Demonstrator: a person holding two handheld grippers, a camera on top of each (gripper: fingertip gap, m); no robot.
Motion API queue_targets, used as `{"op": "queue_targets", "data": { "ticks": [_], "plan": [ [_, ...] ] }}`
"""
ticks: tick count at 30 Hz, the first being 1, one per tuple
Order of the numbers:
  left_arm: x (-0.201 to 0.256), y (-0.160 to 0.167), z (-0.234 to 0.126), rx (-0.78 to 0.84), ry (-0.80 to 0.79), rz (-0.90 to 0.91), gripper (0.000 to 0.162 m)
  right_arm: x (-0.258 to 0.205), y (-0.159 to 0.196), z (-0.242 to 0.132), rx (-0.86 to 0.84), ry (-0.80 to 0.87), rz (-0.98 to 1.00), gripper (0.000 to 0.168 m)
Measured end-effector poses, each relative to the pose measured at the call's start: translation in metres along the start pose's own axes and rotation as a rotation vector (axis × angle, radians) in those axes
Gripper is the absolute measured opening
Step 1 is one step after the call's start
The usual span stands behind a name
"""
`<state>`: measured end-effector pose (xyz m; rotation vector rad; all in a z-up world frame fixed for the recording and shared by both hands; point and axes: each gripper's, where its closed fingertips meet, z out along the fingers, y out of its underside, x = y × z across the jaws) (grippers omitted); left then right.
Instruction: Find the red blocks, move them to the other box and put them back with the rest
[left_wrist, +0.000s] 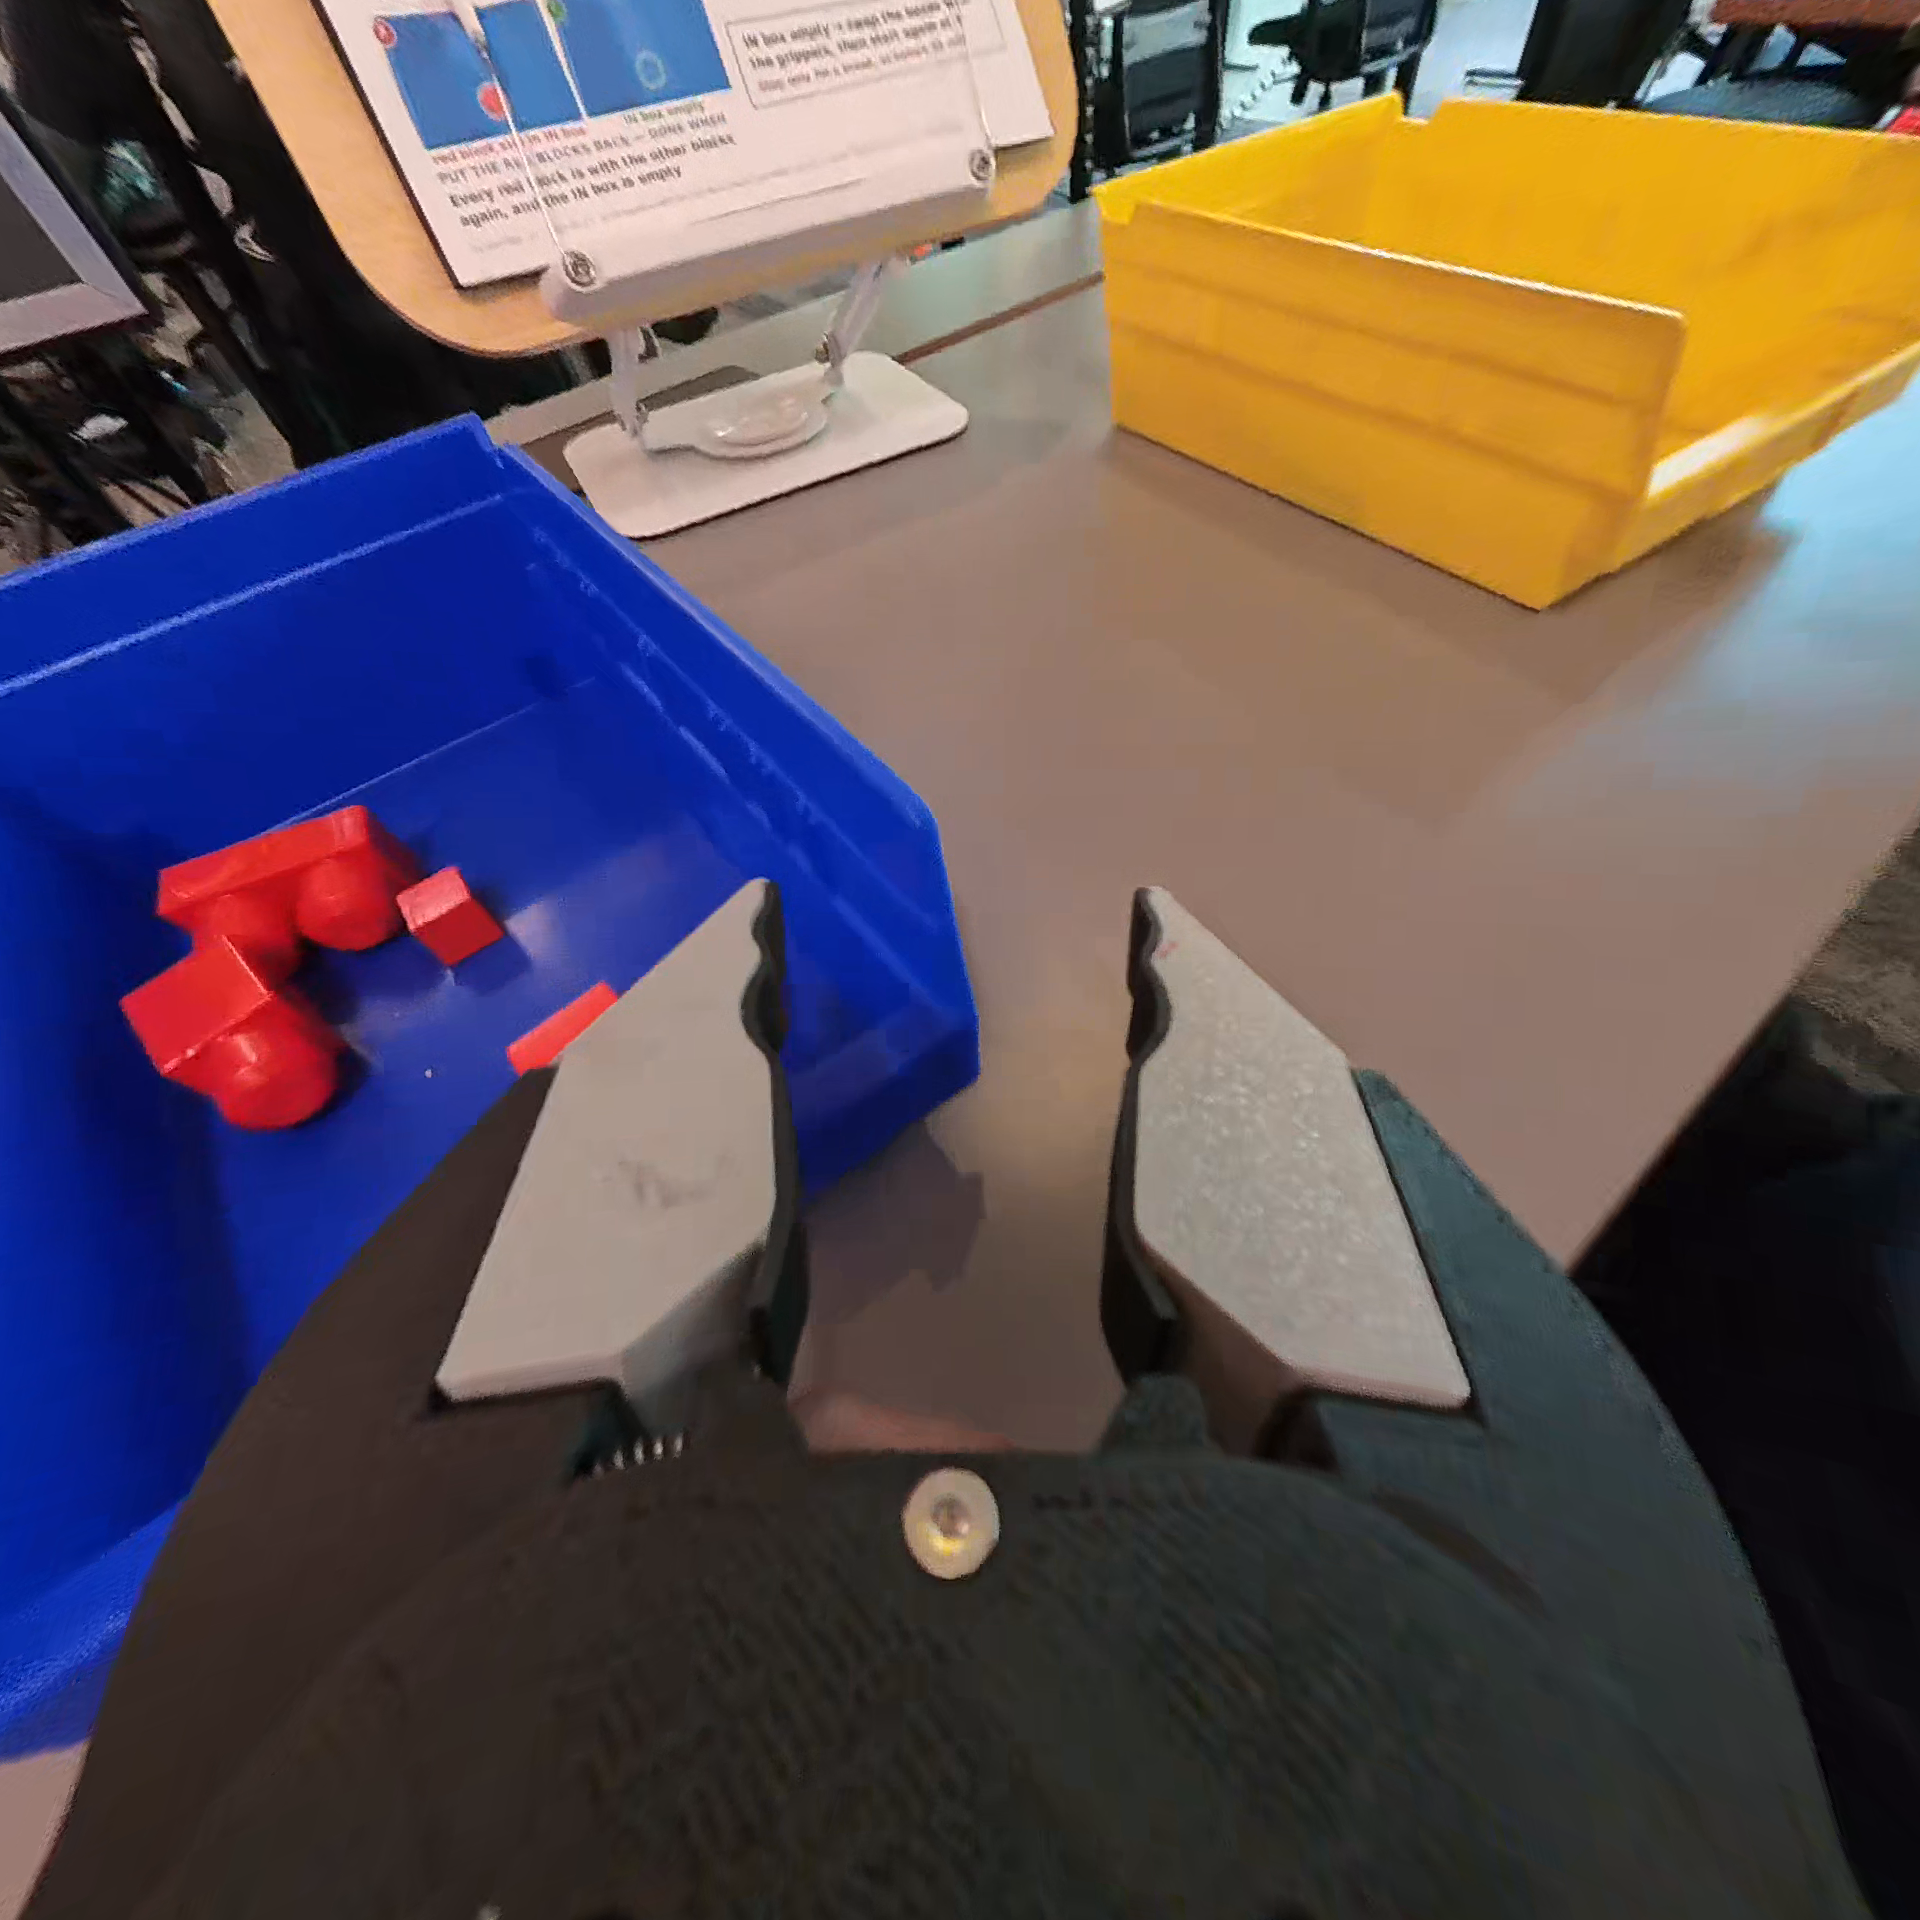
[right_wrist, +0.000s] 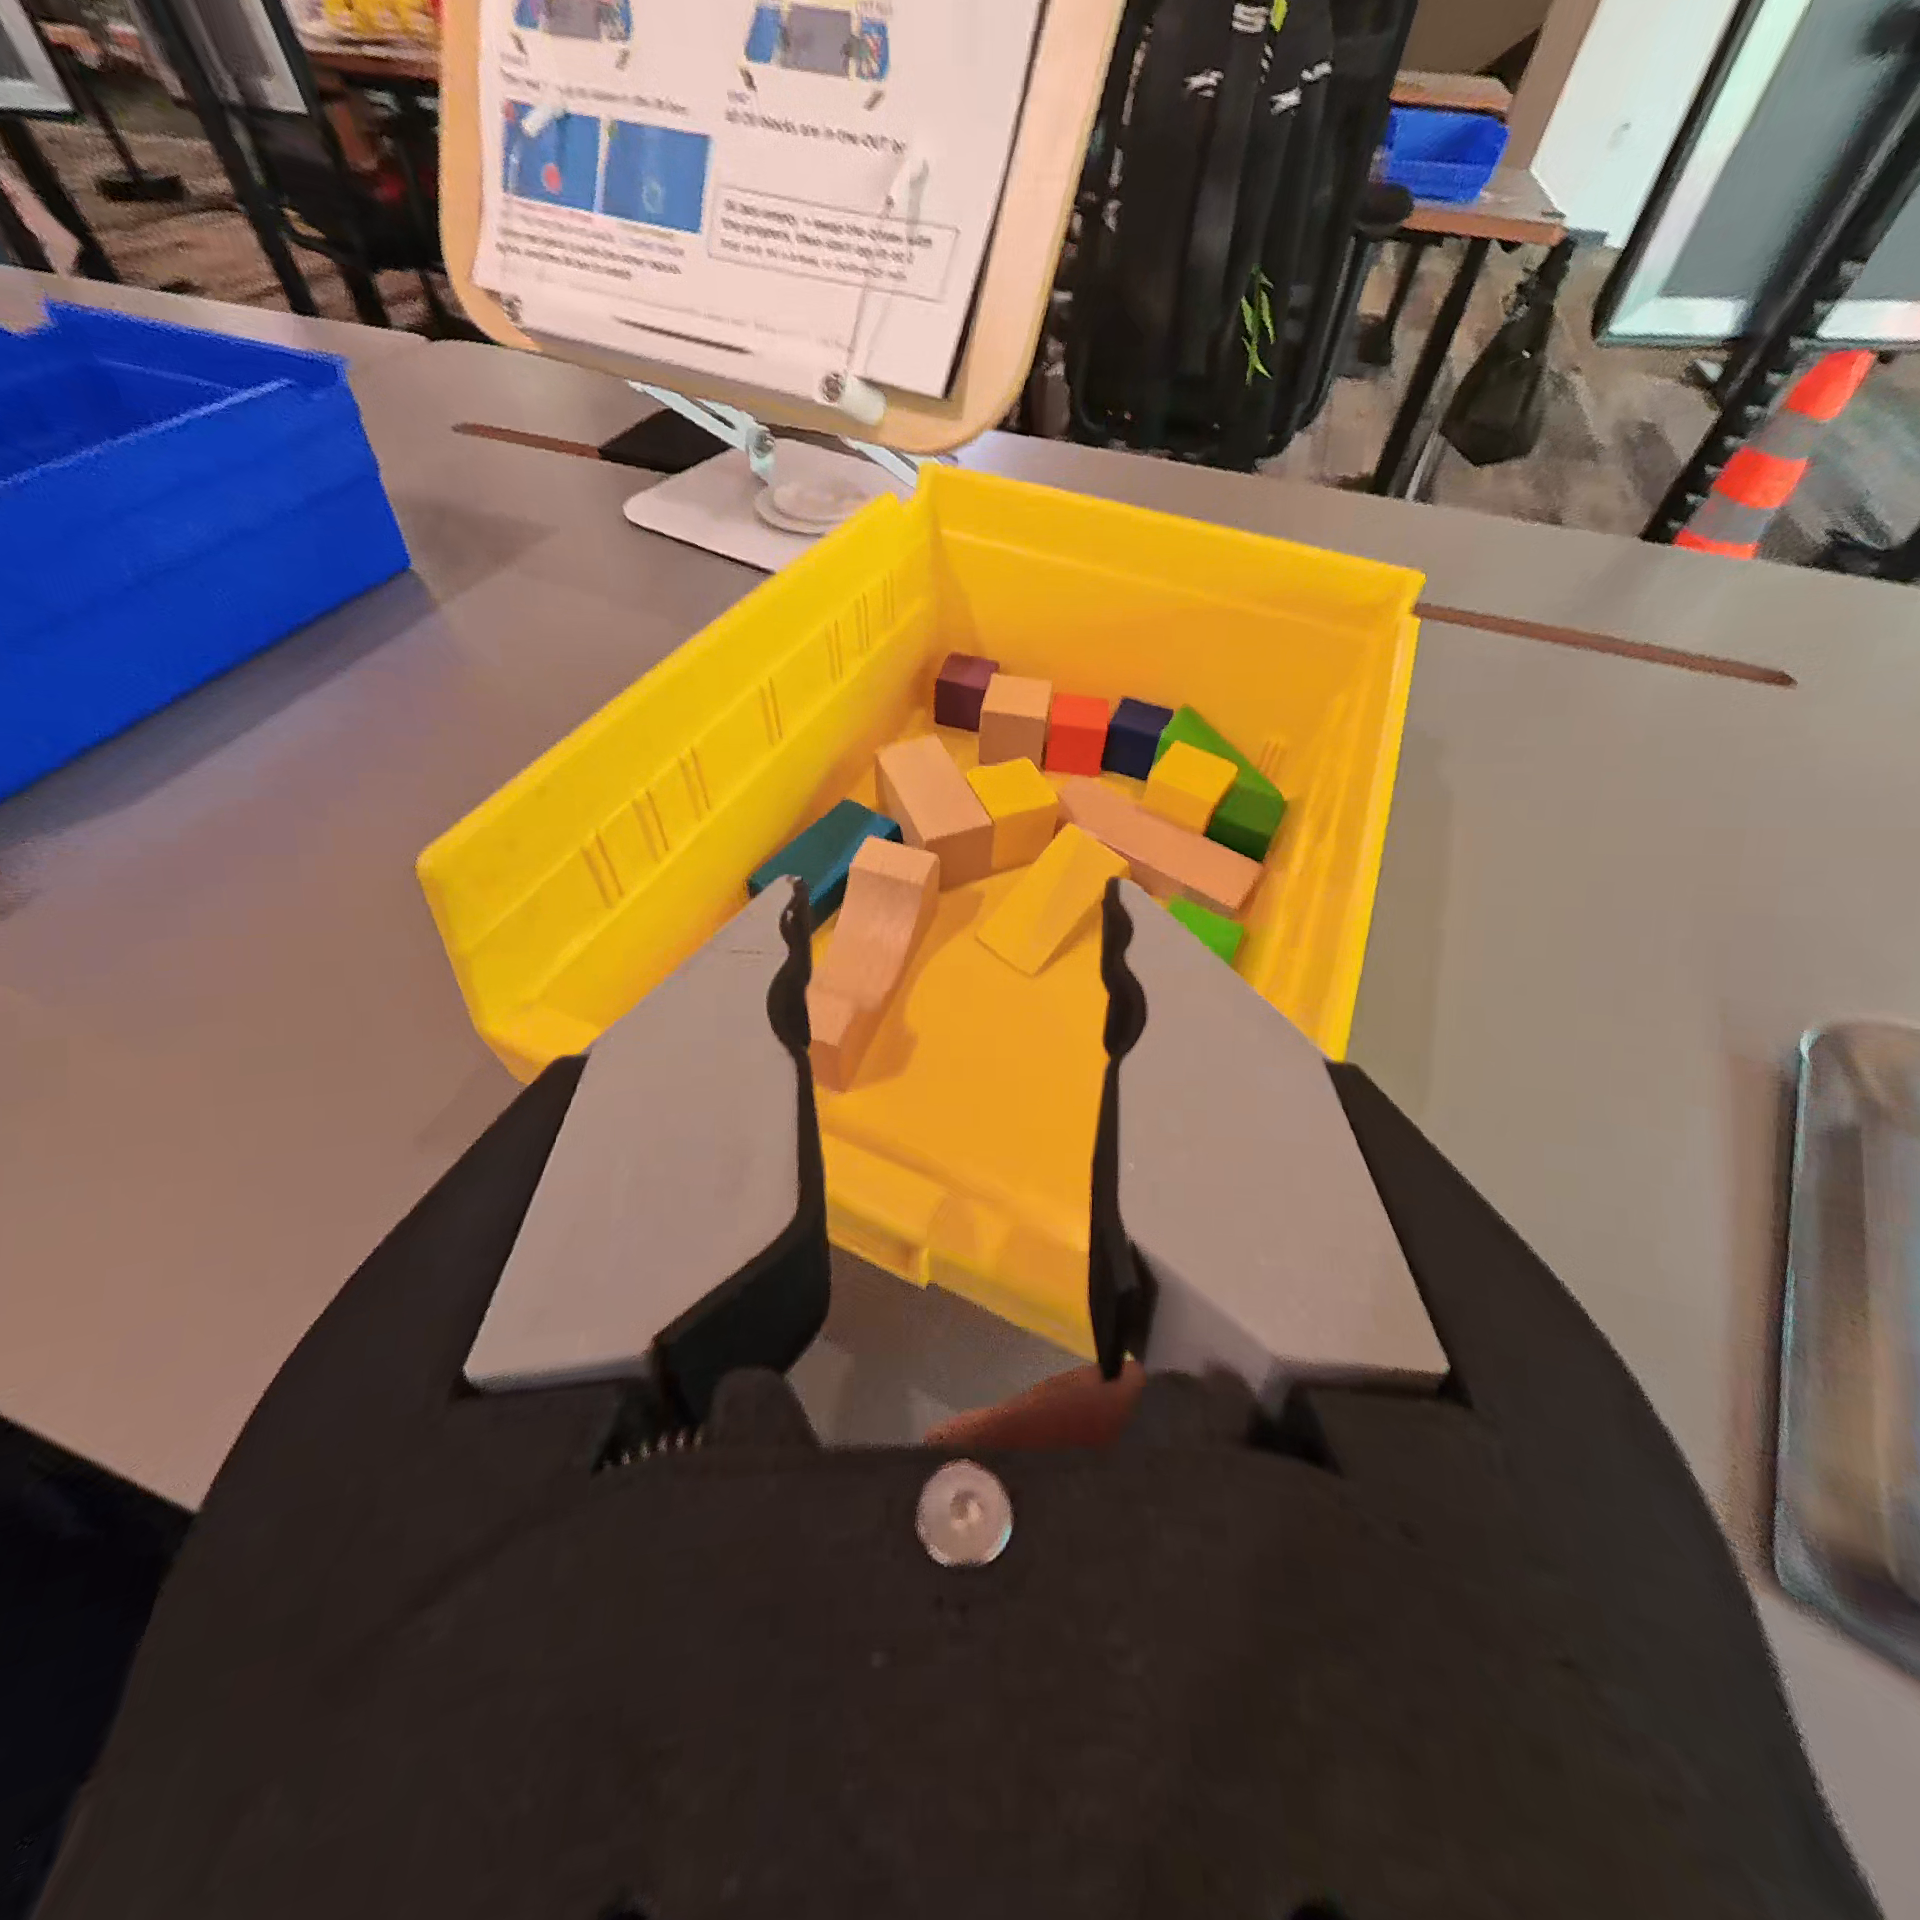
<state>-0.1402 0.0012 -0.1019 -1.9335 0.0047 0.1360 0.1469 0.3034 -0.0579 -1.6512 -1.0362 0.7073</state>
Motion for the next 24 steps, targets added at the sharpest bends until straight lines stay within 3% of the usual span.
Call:
{"op": "queue_targets", "data": {
  "ticks": [5, 9, 12, 19, 21, 24],
  "plan": [
    [-0.009, 0.001, 0.035, -0.025, -0.1, 0.009, 0.064, -0.026, -0.013, 0.022, 0.018, -0.196, -0.065, 0.055],
    [-0.026, 0.012, 0.054, -0.102, -0.293, 0.126, 0.032, -0.03, -0.019, 0.041, 0.012, -0.226, -0.132, 0.054],
    [-0.029, 0.01, 0.06, -0.11, -0.374, 0.12, 0.027, -0.038, -0.017, 0.055, -0.004, -0.262, -0.171, 0.054],
    [-0.034, 0.007, 0.061, -0.1, -0.343, 0.022, 0.022, -0.081, -0.011, 0.069, -0.035, -0.343, -0.212, 0.058],
    [-0.036, 0.005, 0.063, -0.086, -0.337, 0.008, 0.021, -0.103, -0.002, 0.067, -0.071, -0.397, -0.194, 0.067],
    [-0.041, 0.002, 0.07, -0.069, -0.312, -0.008, 0.022, -0.106, 0.016, 0.077, -0.13, -0.291, -0.223, 0.083]
  ]
}}
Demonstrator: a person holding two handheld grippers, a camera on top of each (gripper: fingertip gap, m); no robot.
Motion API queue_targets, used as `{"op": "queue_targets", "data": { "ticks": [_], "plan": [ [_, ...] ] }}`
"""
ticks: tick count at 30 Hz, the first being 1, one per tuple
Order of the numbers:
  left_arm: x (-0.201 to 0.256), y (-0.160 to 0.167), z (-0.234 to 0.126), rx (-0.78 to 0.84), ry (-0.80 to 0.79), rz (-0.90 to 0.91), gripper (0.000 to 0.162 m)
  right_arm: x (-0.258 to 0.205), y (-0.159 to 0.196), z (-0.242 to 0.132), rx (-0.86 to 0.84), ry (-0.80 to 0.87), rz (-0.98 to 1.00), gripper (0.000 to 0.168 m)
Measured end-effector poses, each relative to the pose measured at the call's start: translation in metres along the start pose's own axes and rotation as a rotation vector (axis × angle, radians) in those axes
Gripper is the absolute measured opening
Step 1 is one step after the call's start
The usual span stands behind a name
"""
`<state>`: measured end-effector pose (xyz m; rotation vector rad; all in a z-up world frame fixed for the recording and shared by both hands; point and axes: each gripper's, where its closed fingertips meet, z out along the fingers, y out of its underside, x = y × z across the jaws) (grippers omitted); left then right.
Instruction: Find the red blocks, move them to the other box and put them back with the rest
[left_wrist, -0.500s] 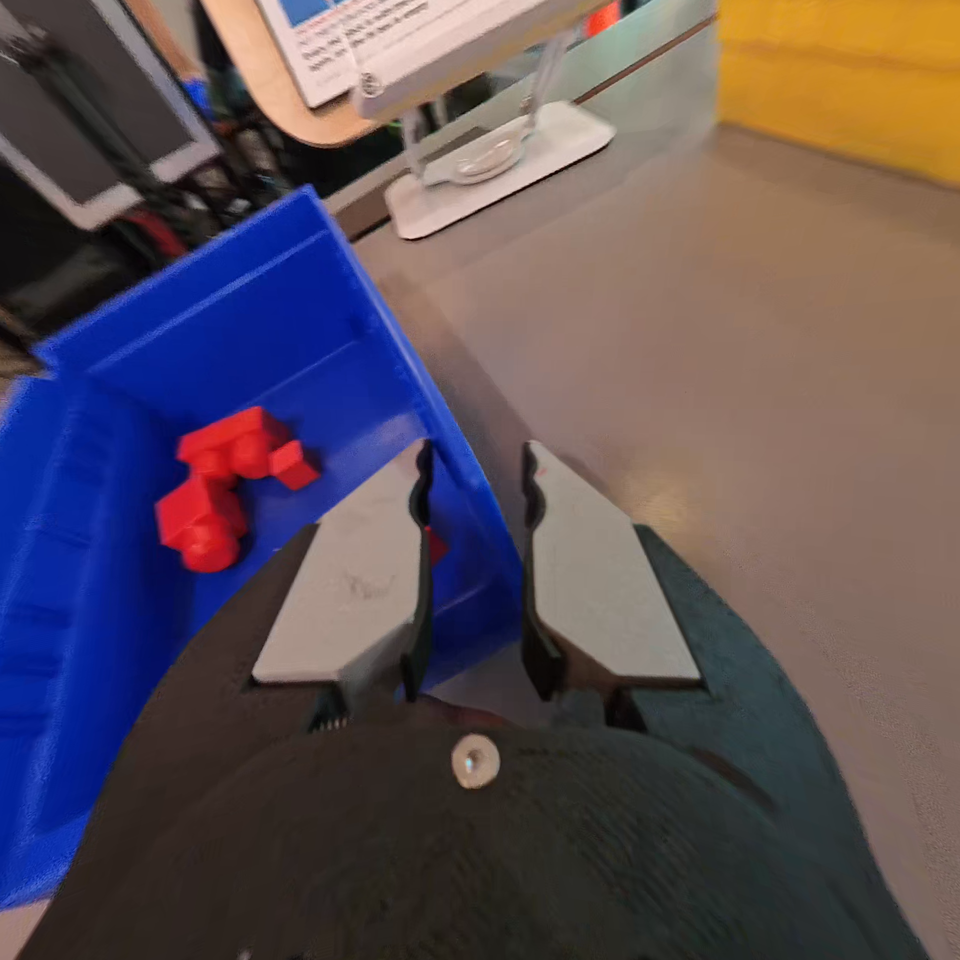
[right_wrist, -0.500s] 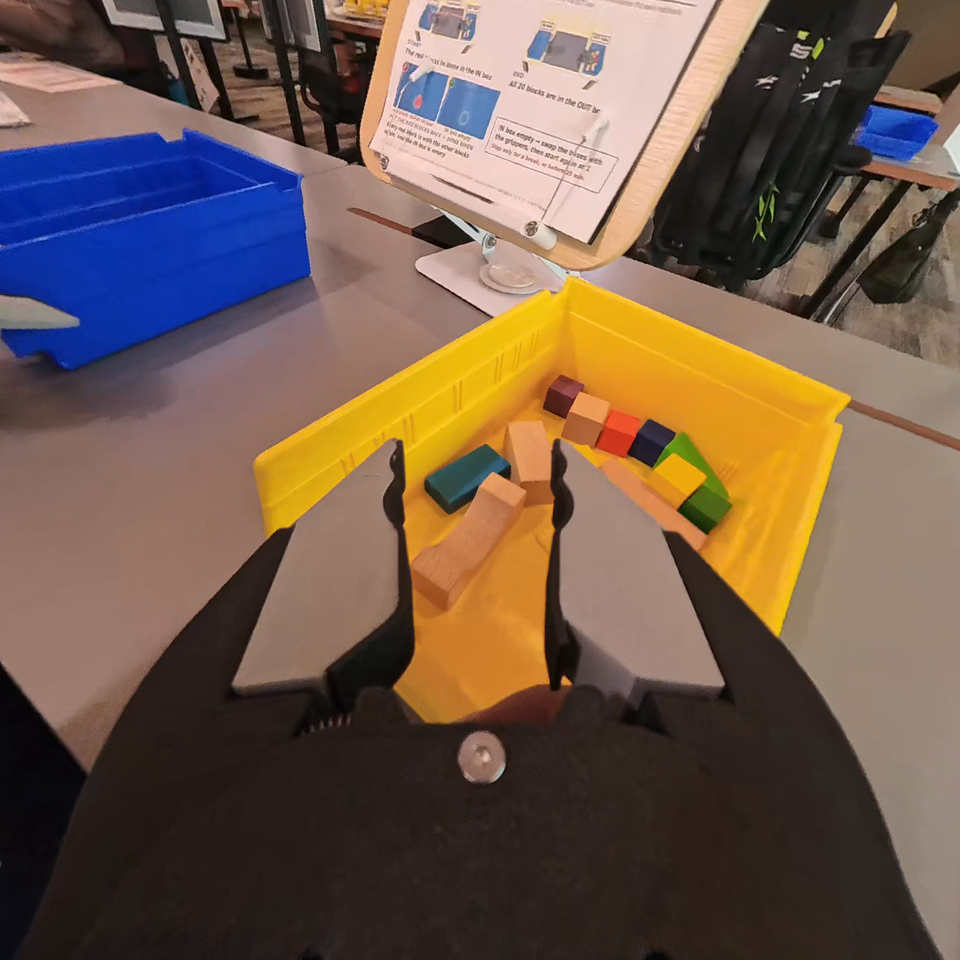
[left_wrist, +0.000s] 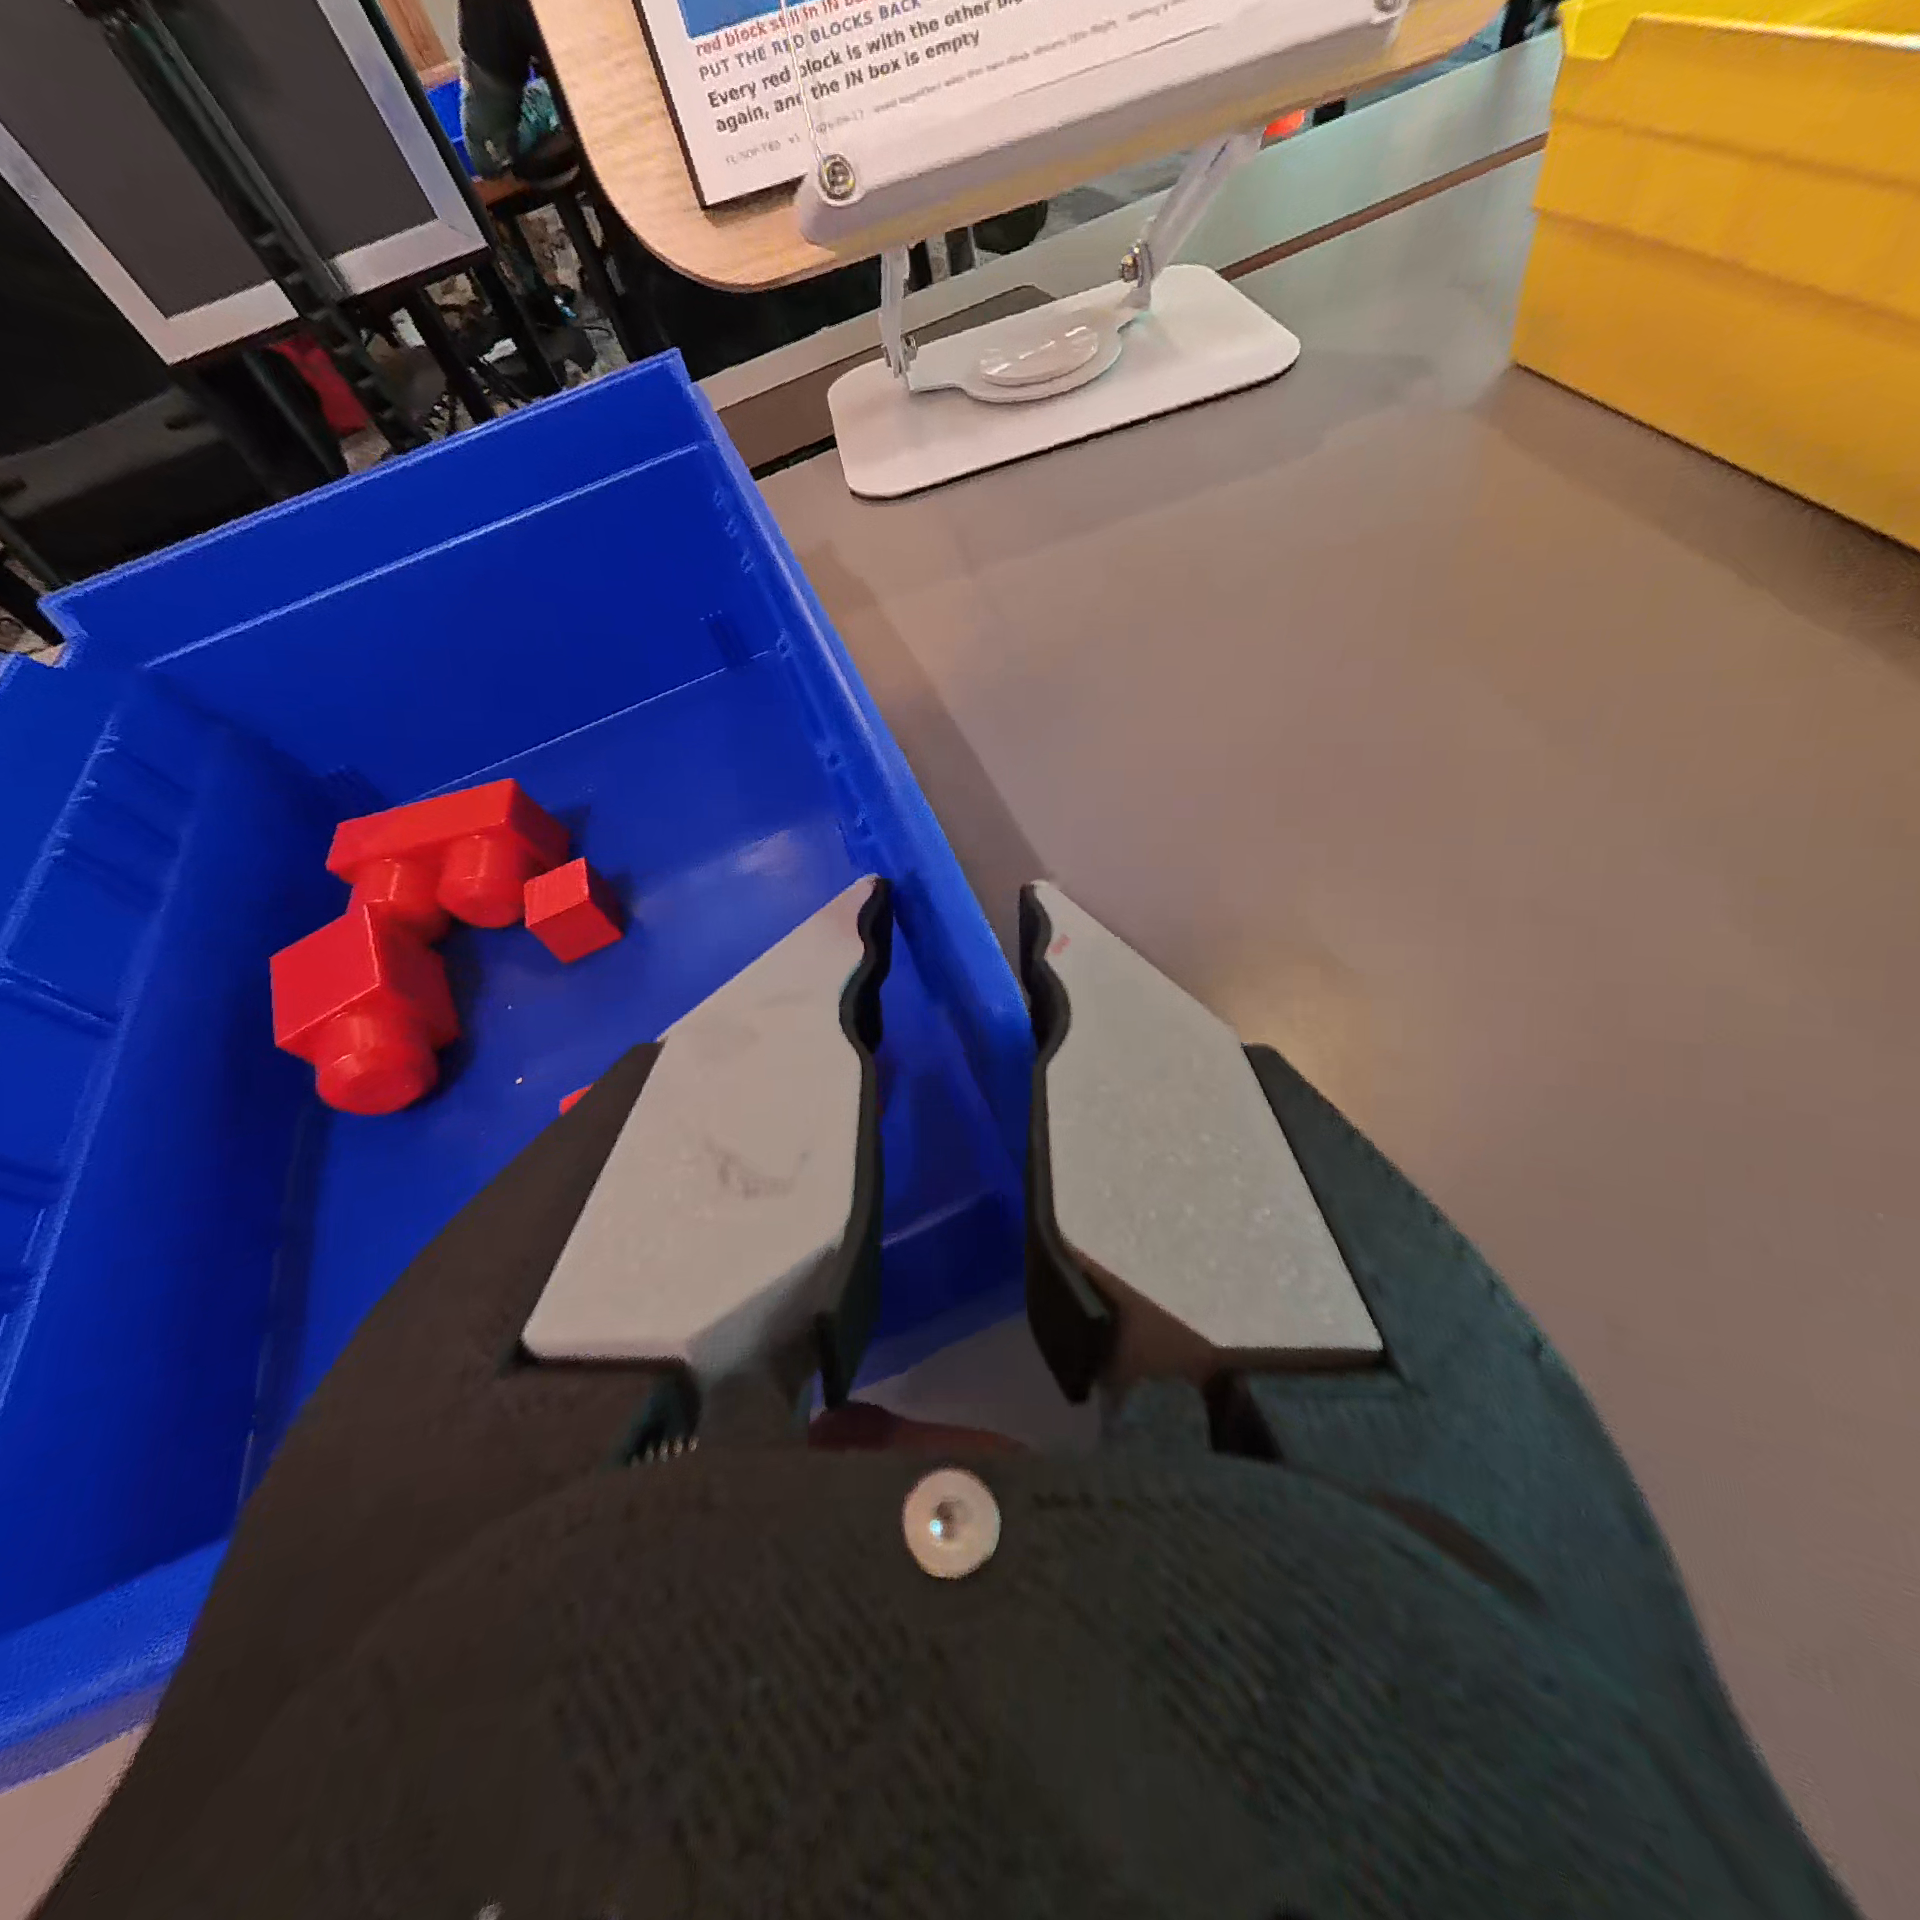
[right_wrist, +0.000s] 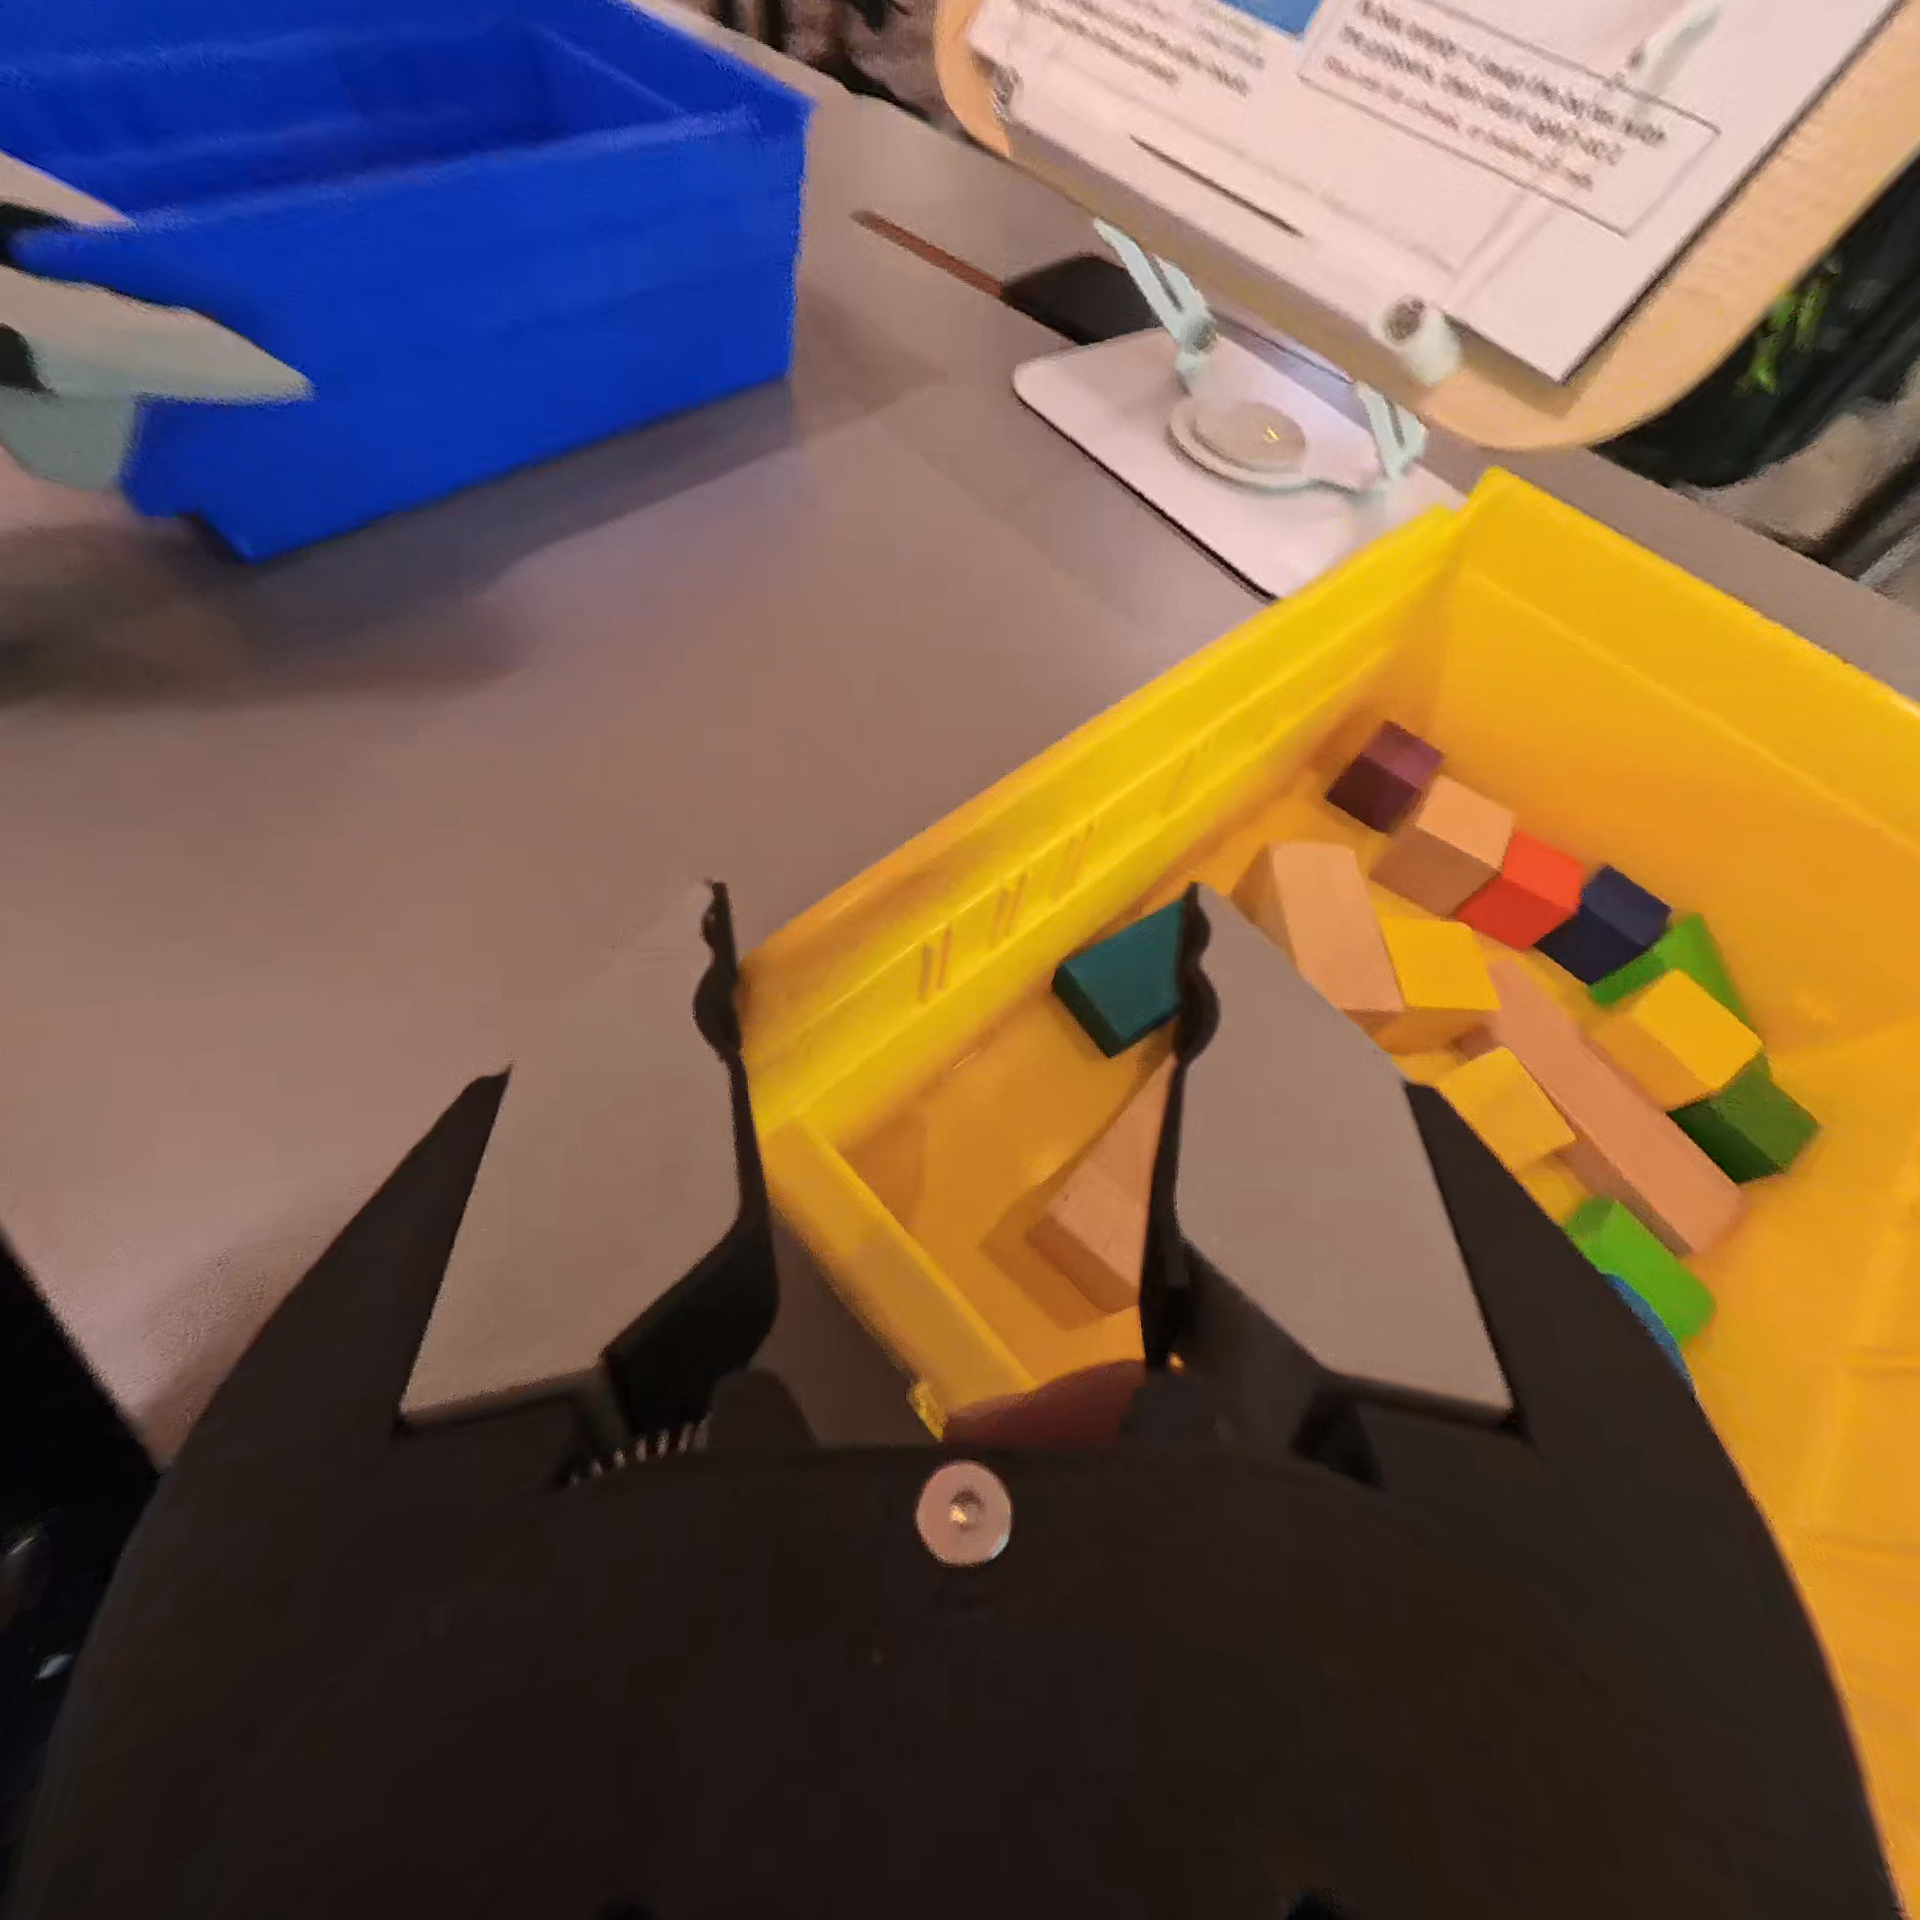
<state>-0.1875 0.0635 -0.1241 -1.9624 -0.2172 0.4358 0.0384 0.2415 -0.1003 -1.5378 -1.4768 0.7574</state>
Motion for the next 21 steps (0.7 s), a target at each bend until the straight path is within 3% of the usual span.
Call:
{"op": "queue_targets", "data": {
  "ticks": [5, 9, 11, 13, 15, 19, 21],
  "plan": [
    [-0.002, 0.0, 0.002, -0.015, 0.059, -0.008, 0.032, -0.008, 0.027, 0.019, -0.128, 0.015, 0.058, 0.084],
    [-0.019, -0.008, -0.035, 0.039, 0.109, -0.031, 0.058, 0.012, 0.033, 0.009, -0.154, 0.123, 0.06, 0.091],
    [-0.036, -0.005, -0.05, -0.002, 0.13, -0.038, 0.075, 0.026, 0.038, 0.002, -0.15, 0.185, 0.077, 0.082],
    [-0.073, -0.012, -0.067, 0.011, -0.004, -0.034, 0.06, 0.032, 0.039, -0.008, -0.14, 0.219, 0.085, 0.066],
    [-0.085, -0.027, -0.087, 0.085, -0.032, -0.038, 0.056, 0.031, 0.025, -0.026, -0.083, 0.24, 0.075, 0.06],
    [-0.066, -0.038, -0.102, 0.131, 0.013, -0.019, 0.05, 0.009, -0.015, -0.062, 0.065, 0.199, 0.035, 0.038],
    [-0.044, -0.047, -0.098, 0.17, 0.021, -0.034, 0.038, -0.01, -0.027, -0.07, 0.072, 0.151, 0.013, 0.036]
  ]
}}
